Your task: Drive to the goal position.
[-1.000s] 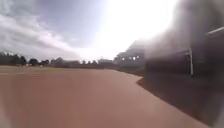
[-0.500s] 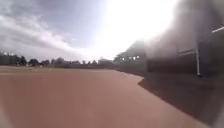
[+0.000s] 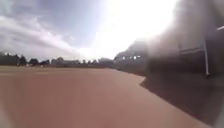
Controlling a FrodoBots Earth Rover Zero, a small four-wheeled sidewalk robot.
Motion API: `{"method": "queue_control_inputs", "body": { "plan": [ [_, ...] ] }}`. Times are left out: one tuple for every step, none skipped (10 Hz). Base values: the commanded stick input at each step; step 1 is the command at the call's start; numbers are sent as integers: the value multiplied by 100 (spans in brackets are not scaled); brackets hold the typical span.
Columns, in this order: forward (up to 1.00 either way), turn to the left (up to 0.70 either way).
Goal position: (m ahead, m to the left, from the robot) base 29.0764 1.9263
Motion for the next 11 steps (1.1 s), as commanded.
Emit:
{"method": "queue_control_inputs", "body": {
  "plan": [
    [70,0],
    [70,0],
    [70,0],
    [70,0],
    [70,0],
    [70,0],
    [70,0],
    [70,0],
    [70,0],
    [70,0],
    [70,0]
  ]
}}
